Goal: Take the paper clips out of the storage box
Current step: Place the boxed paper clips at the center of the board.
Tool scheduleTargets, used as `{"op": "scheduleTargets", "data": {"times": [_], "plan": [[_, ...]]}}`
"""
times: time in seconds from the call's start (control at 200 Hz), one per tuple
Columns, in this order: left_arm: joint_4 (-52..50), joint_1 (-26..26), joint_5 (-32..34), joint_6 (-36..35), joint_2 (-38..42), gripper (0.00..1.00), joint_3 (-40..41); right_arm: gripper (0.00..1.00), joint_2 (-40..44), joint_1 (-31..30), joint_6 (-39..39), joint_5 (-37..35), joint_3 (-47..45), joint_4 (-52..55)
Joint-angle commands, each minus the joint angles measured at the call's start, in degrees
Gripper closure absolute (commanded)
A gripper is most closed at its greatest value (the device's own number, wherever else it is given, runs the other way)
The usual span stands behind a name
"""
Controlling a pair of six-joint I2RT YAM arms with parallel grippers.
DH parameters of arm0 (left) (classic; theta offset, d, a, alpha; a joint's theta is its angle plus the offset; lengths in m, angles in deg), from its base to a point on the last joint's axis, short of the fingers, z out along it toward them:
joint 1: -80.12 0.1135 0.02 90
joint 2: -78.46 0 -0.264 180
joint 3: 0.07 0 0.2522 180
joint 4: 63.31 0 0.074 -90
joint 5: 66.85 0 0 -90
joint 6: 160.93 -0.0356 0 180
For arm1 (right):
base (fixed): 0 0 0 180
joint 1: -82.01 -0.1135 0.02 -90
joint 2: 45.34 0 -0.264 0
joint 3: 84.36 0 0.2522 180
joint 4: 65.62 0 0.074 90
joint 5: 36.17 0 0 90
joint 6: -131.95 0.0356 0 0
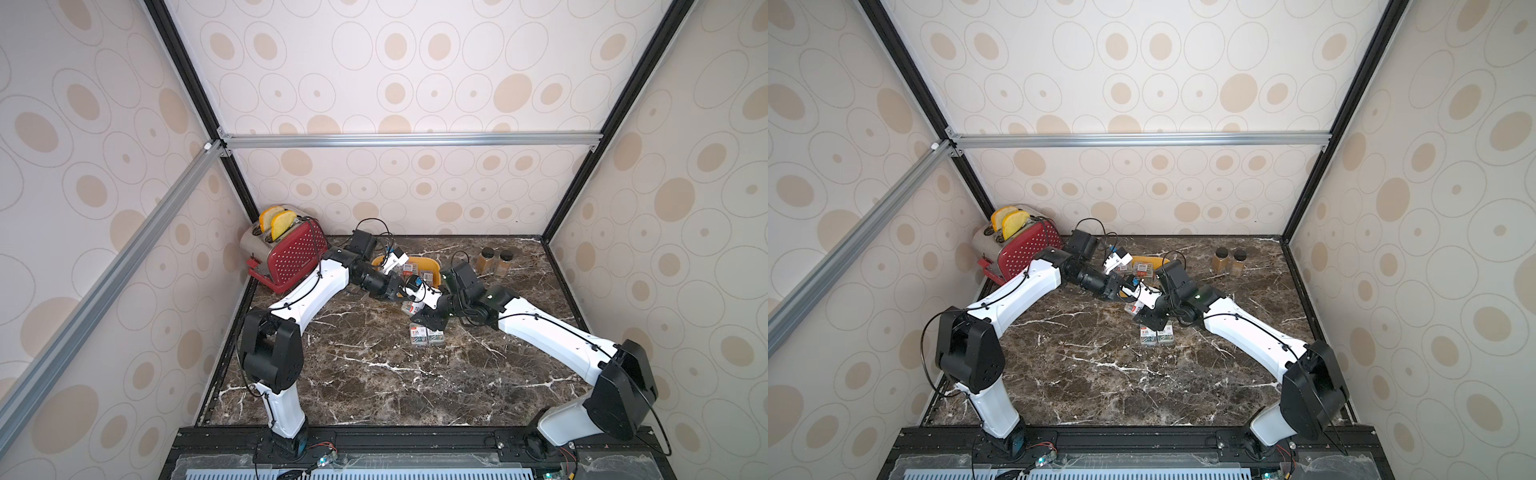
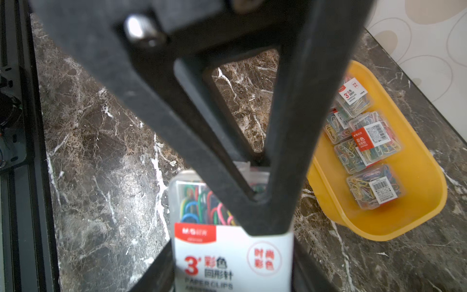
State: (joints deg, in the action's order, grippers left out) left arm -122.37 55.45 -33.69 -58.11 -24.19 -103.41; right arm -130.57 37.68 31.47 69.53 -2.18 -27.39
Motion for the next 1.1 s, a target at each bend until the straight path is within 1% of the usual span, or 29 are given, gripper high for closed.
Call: {"op": "scheduleTargets", "data": {"times": [0.0, 0.07, 0.095, 0.125, 0.185, 0.26, 0.381, 0.426, 0.446, 0.506, 0.701, 0.791, 0.906, 1.097], "plan": [[1.7, -0.38, 0.44, 1.64, 0.73, 0.68, -0.72, 0.86, 1.26, -0.03, 2.97, -2.43, 1.1, 1.8], [2.16, -0.36, 1.05, 2.2, 0.78, 0.64, -1.04, 0.89, 2.16, 0.13, 3.84, -2.66, 0.69, 1.91], [2.72, -0.33, 1.34, 2.68, 1.0, 0.61, -0.99, 0.9, 2.53, 0.32, 4.15, -2.78, 0.45, 1.89], [3.4, -0.25, 1.93, 3.19, 1.23, 0.55, -0.86, 0.92, 2.9, 0.48, 4.58, -2.74, 0.22, 1.97], [4.46, -0.17, 2.8, 4.08, 1.53, 0.51, -0.76, 0.93, 3.68, 0.98, 5.45, -2.62, -0.25, 2.24], [6.04, 0.16, 4.11, 5.59, 2.0, 0.43, -0.47, 0.94, 4.48, 1.88, 6.63, -2.04, -0.79, 2.89], [8.05, 0.83, 6.38, 7.41, 2.58, 0.36, -0.34, 0.98, 5.91, 3.89, 9.04, -1.08, -1.59, 4.29], [8.62, 1.26, 7.05, 8.31, 2.95, 0.35, 0.06, 0.98, 6.46, 4.54, 9.55, -0.7, -1.87, 5.04], [10.75, 1.44, 7.3, 8.9, 3.18, 0.34, 0.35, 0.99, 6.63, 4.82, 9.81, -0.59, -1.97, 5.41], [12.9, 2.16, 8.64, 10.62, 3.87, 0.32, 1.27, 1.0, 7.33, 5.56, 10.35, -0.79, -2.42, 6.27], [16.41, 3.83, 12.52, 14.12, 5.09, 0.29, 2.89, 1.0, 7.77, 8.13, 13.42, -2.11, -3.96, 9.53], [17.03, 3.98, 13.86, 14.47, 5.53, 0.29, 3.44, 1.0, 5.6, 10.11, 15.73, -2.21, -3.47, 12.8], [17.17, 3.94, 14.47, 14.78, 5.6, 0.29, 4.64, 1.0, 2.98, 12.01, 18.68, -2.31, -4.01, 13.45], [17.46, 3.95, 14.74, 14.94, 6.73, 0.3, 7.34, 1.0, -2.92, 12.39, 24.46, -6.91, -4.11, 12.67]]}}
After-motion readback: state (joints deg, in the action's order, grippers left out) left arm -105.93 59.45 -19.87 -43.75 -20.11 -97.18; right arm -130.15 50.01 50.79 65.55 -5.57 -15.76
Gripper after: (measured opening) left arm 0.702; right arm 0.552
